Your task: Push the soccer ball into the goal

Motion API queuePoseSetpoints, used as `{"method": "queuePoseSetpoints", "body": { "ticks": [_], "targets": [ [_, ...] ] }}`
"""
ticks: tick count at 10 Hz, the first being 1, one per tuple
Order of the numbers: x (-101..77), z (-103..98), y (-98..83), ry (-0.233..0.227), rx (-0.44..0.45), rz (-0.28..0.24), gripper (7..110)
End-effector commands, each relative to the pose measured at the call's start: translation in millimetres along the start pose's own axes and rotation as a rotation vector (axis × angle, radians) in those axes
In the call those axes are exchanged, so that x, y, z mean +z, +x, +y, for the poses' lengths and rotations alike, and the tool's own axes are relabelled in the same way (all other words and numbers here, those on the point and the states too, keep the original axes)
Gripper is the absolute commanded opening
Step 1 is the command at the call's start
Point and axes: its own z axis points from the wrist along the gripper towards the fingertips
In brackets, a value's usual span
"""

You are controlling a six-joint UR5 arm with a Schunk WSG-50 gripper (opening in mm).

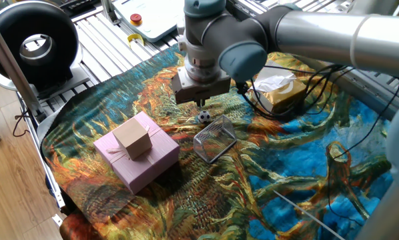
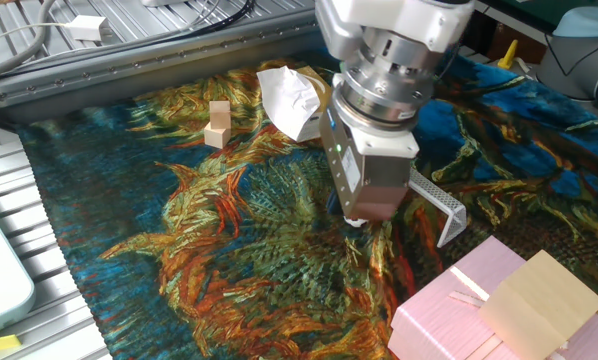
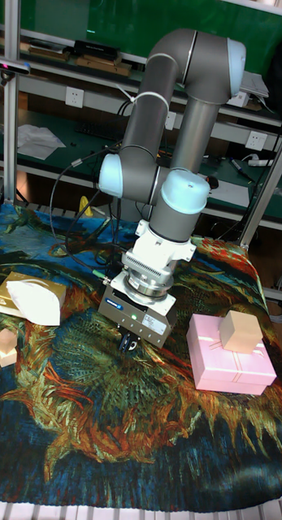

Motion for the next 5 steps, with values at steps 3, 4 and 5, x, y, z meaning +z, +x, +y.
{"method": "queuePoseSetpoints", "body": {
  "ticks": [3,4,5],
  "targets": [
    [7.0,-8,19.6,0.009,0.025,-0.021,7],
    [8.1,-10,23.2,0.009,0.028,-0.023,7],
    [7.9,-12,27.4,0.012,0.037,-0.026,7]
  ]
}}
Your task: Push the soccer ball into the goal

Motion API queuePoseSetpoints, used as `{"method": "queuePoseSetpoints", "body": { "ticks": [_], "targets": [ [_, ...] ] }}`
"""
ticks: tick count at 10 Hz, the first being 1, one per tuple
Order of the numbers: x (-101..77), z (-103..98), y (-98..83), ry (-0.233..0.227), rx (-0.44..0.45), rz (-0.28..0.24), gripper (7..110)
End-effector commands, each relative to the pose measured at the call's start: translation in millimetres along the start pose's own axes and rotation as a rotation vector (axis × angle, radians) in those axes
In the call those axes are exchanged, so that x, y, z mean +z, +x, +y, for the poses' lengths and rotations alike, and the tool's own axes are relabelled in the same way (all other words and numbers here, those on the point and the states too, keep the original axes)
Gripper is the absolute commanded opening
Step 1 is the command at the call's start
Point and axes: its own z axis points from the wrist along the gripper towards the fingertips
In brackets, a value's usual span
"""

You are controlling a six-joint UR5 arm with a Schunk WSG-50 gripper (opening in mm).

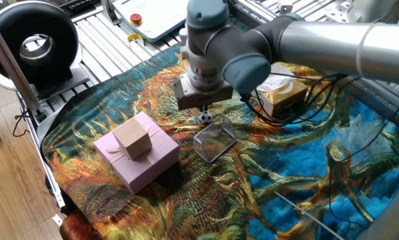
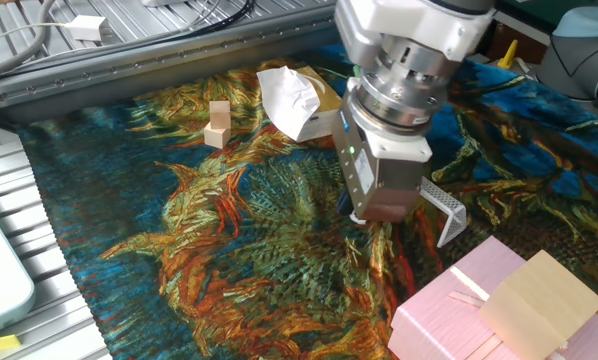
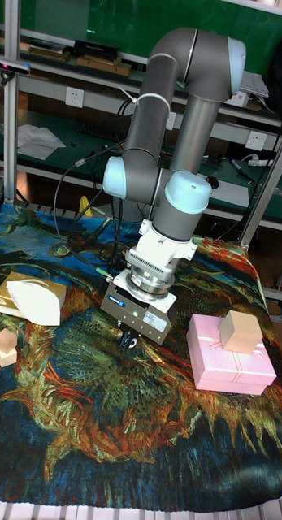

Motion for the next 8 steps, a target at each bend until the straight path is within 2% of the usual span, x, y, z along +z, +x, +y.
{"method": "queuePoseSetpoints", "body": {
  "ticks": [1,5,8],
  "targets": [
    [0.6,-4,12.7,-0.003,0.028,-0.006,7],
    [-4.1,-4,23.7,-0.003,0.057,-0.006,7],
    [-7.6,-3,24.6,0.000,0.064,-0.009,7]
  ]
}}
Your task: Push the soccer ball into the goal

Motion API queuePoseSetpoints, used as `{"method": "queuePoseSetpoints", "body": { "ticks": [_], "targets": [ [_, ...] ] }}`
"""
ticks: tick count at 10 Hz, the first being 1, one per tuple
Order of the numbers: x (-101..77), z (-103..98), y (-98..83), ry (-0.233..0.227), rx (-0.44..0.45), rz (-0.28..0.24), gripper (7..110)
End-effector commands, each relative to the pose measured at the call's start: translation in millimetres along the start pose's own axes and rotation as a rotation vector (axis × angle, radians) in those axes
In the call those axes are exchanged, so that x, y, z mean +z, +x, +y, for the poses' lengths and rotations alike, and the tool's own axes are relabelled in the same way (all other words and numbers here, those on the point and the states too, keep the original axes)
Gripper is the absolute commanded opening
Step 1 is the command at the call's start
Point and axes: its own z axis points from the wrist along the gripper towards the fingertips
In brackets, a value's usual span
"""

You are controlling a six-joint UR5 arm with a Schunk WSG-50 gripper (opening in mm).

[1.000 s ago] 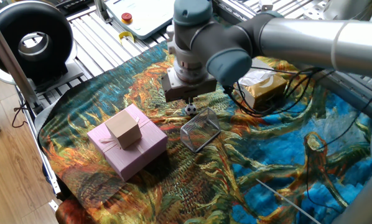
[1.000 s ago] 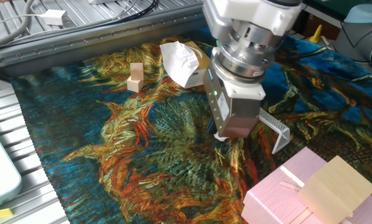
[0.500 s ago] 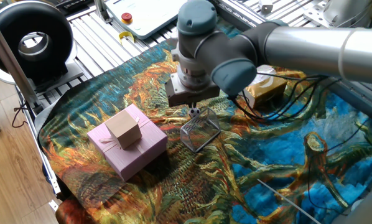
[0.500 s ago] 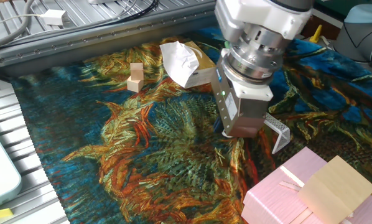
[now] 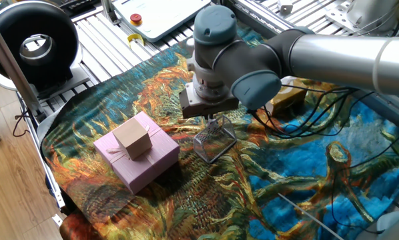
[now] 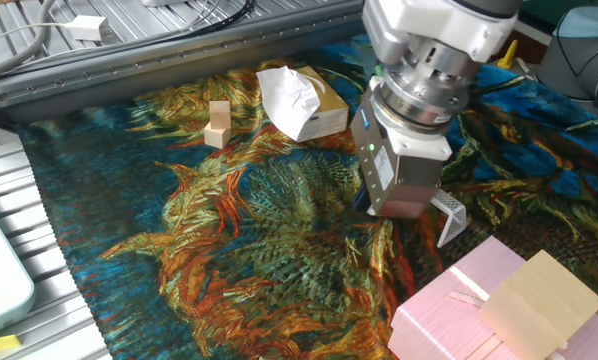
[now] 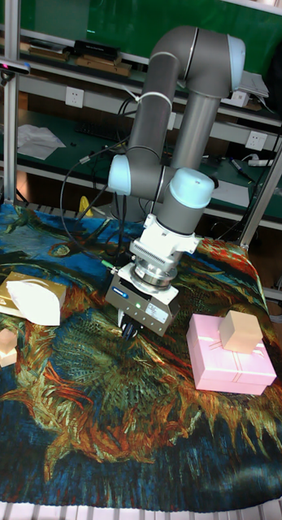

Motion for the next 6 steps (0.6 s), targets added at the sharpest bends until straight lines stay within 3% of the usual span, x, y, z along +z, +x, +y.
{"method": "queuePoseSetpoints", "body": {
  "ticks": [1,6],
  "targets": [
    [-2.6,1.2,2.2,-0.006,0.019,0.001,7],
    [-1.8,-0.6,2.7,-0.001,-0.024,0.009,7]
  ]
}}
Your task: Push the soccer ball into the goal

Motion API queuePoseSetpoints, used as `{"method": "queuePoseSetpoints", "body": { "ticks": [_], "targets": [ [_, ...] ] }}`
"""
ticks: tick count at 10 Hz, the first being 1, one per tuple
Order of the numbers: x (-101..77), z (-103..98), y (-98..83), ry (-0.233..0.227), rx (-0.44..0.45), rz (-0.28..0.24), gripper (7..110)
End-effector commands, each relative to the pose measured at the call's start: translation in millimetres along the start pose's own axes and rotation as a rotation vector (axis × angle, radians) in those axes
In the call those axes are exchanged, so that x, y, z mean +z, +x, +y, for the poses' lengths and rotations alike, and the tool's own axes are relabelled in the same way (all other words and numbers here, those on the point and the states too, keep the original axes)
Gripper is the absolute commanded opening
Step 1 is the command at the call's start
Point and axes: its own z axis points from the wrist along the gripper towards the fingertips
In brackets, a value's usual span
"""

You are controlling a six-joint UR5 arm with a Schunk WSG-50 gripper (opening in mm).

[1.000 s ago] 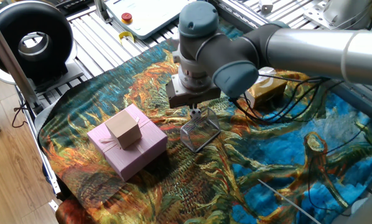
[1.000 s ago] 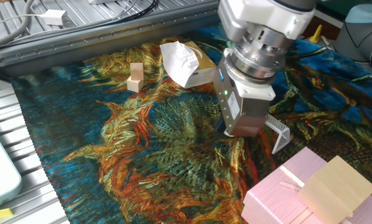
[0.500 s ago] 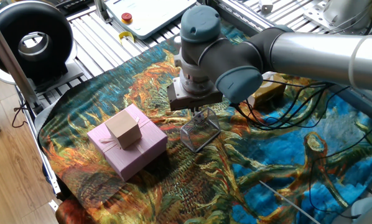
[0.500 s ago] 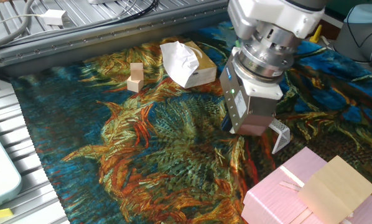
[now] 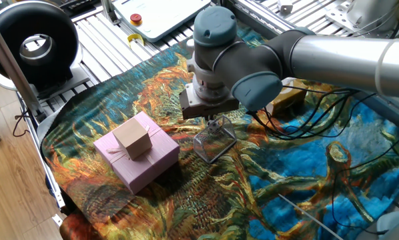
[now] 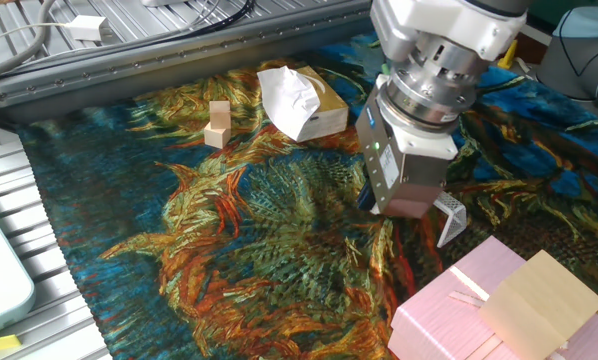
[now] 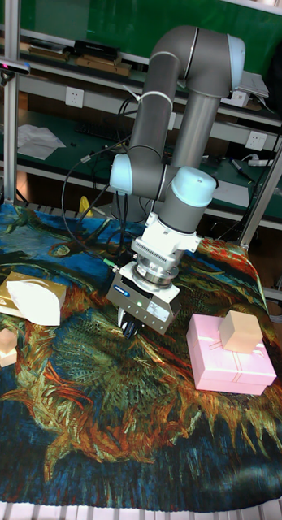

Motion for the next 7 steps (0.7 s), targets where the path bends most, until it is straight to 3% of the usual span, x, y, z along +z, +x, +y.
{"method": "queuePoseSetpoints", "body": {
  "ticks": [1,4,7],
  "targets": [
    [-0.5,-1,3.2,-0.002,-0.038,0.019,7],
    [-0.7,-7,7.6,0.023,-0.162,0.038,7],
    [-0.5,3,2.6,-0.018,-0.228,0.014,7]
  ]
}}
